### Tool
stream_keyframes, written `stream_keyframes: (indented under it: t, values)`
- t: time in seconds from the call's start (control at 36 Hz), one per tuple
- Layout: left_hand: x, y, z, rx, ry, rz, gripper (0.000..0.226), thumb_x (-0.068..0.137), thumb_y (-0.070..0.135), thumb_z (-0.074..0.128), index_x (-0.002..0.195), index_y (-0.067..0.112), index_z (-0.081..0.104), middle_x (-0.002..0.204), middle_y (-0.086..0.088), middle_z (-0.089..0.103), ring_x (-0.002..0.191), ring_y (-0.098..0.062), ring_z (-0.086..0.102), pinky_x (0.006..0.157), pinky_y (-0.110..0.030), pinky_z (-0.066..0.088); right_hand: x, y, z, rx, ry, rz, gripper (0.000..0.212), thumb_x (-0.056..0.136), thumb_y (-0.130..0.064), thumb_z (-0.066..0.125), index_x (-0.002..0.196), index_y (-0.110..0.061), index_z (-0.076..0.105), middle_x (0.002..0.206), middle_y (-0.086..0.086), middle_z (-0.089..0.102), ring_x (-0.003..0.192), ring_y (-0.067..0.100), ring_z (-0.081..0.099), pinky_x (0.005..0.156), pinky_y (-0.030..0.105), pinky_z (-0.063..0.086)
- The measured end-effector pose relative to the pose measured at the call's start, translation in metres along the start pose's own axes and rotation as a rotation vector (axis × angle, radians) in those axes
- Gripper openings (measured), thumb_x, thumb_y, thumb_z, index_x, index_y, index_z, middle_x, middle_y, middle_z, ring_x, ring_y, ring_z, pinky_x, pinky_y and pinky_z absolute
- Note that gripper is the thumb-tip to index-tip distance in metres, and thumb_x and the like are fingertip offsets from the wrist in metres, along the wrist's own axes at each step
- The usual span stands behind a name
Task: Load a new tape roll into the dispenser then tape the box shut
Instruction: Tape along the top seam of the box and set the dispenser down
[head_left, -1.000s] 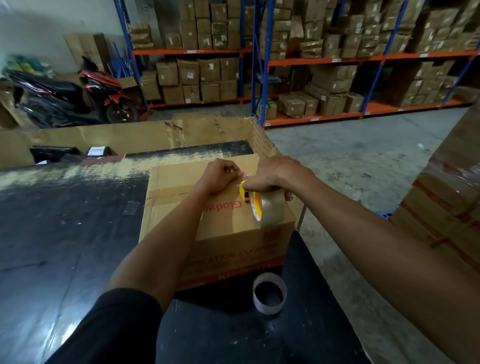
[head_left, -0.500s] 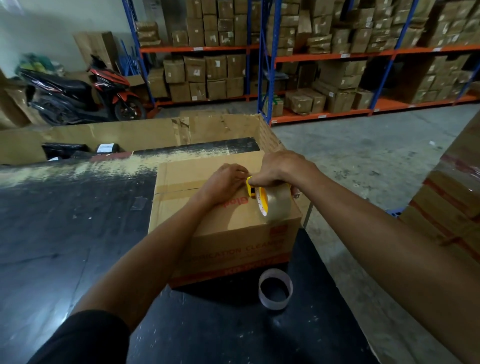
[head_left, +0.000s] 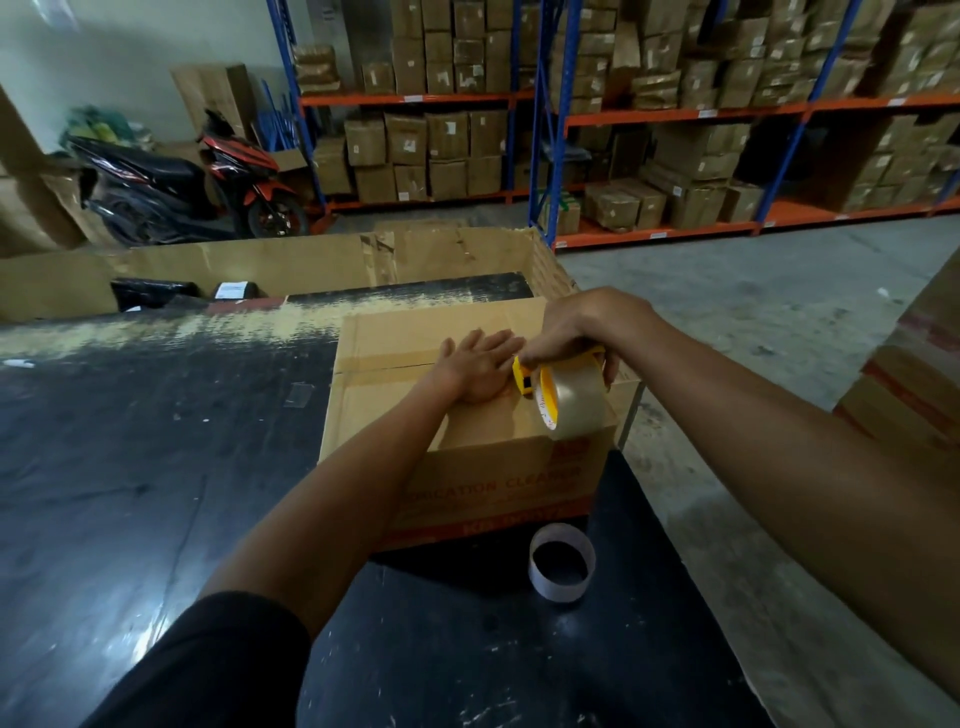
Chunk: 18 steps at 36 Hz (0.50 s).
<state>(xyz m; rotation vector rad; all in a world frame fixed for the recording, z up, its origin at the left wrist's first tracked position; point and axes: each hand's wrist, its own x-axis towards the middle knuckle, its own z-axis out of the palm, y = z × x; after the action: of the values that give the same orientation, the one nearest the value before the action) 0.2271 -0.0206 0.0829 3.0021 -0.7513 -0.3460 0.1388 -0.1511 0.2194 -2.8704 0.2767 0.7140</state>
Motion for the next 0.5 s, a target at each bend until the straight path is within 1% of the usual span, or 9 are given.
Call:
stream_keyframes:
  t: [0.06, 0.11, 0.17, 0.22, 0.25, 0.31, 0.36, 0.42, 0.5]
  values:
    - [0.000, 0.002, 0.001, -0.007, 0.002, -0.011, 0.071, 0.105, 0.050, 0.037, 0.163, 0.035, 0.000, 0.174, 0.008, -0.005, 0.161, -0.028, -0.006, 0.126, -0.063, 0.004, 0.000, 0.006, 0.003, 0.005, -0.020, 0.034, 0.073, 0.083, -0.058, 0.072, 0.127, -0.004, 0.048, 0.121, 0.024, 0.058, 0.083, 0.036, 0.073, 0.072, 0.045, 0.066]
    - [0.002, 0.002, 0.001, -0.005, -0.009, -0.018, 0.069, 0.106, 0.050, 0.036, 0.163, 0.036, -0.001, 0.174, 0.008, -0.007, 0.161, -0.029, -0.007, 0.125, -0.064, 0.004, -0.009, 0.011, 0.005, -0.018, -0.048, 0.033, 0.070, 0.081, -0.059, 0.073, 0.121, -0.009, 0.046, 0.121, 0.024, 0.057, 0.084, 0.036, 0.073, 0.072, 0.045, 0.066]
    - [0.003, 0.002, -0.001, 0.011, -0.023, -0.022, 0.067, 0.107, 0.048, 0.033, 0.163, 0.036, -0.001, 0.174, 0.008, -0.008, 0.161, -0.029, -0.008, 0.125, -0.065, 0.004, -0.021, 0.013, 0.007, -0.050, -0.050, 0.022, 0.065, 0.084, -0.057, 0.071, 0.116, -0.008, 0.045, 0.119, 0.024, 0.059, 0.080, 0.035, 0.075, 0.072, 0.044, 0.066]
    - [0.003, 0.005, 0.000, 0.018, -0.024, -0.012, 0.066, 0.107, 0.049, 0.030, 0.163, 0.035, -0.002, 0.174, 0.006, -0.010, 0.160, -0.031, -0.008, 0.124, -0.066, 0.004, -0.030, 0.017, 0.012, -0.052, -0.026, 0.010, 0.062, 0.086, -0.056, 0.070, 0.115, -0.006, 0.047, 0.113, 0.023, 0.061, 0.074, 0.034, 0.075, 0.062, 0.040, 0.064]
    - [0.001, 0.004, 0.000, 0.007, -0.012, -0.015, 0.066, 0.107, 0.050, 0.029, 0.163, 0.036, -0.001, 0.173, 0.005, -0.012, 0.160, -0.031, -0.009, 0.124, -0.067, 0.003, -0.032, 0.016, 0.014, -0.042, -0.011, 0.001, 0.061, 0.087, -0.054, 0.070, 0.117, -0.005, 0.049, 0.111, 0.022, 0.061, 0.075, 0.034, 0.074, 0.059, 0.040, 0.063]
    - [-0.005, 0.006, -0.001, -0.049, 0.005, -0.025, 0.067, 0.105, 0.056, 0.031, 0.163, 0.039, 0.001, 0.172, 0.006, -0.019, 0.159, -0.032, -0.013, 0.124, -0.066, 0.000, -0.032, 0.016, 0.015, -0.025, -0.001, -0.008, 0.065, 0.088, -0.050, 0.069, 0.131, -0.005, 0.048, 0.117, 0.022, 0.057, 0.081, 0.036, 0.071, 0.063, 0.041, 0.063]
    - [-0.011, 0.009, -0.002, -0.082, 0.015, -0.018, 0.068, 0.104, 0.061, 0.031, 0.162, 0.042, 0.002, 0.170, 0.011, -0.022, 0.159, -0.031, -0.017, 0.123, -0.069, -0.003, -0.035, 0.015, 0.013, -0.004, -0.007, -0.013, 0.070, 0.090, -0.047, 0.069, 0.141, -0.007, 0.043, 0.131, 0.024, 0.051, 0.088, 0.038, 0.069, 0.072, 0.044, 0.063]
    - [-0.015, 0.014, 0.000, -0.063, 0.011, -0.001, 0.066, 0.104, 0.060, 0.027, 0.162, 0.042, 0.002, 0.172, 0.014, -0.015, 0.159, -0.028, -0.015, 0.121, -0.072, -0.004, -0.037, 0.015, 0.011, 0.013, -0.007, -0.027, 0.073, 0.091, -0.046, 0.068, 0.146, -0.006, 0.040, 0.140, 0.024, 0.048, 0.090, 0.038, 0.068, 0.077, 0.045, 0.063]
    - [-0.016, 0.018, 0.002, -0.032, 0.012, -0.035, 0.065, 0.105, 0.061, 0.023, 0.162, 0.041, 0.000, 0.173, 0.015, -0.006, 0.161, -0.025, -0.009, 0.121, -0.072, -0.003, -0.038, 0.016, 0.014, 0.015, -0.005, -0.028, 0.071, 0.091, -0.047, 0.068, 0.143, -0.005, 0.043, 0.132, 0.024, 0.052, 0.088, 0.037, 0.069, 0.076, 0.045, 0.064]
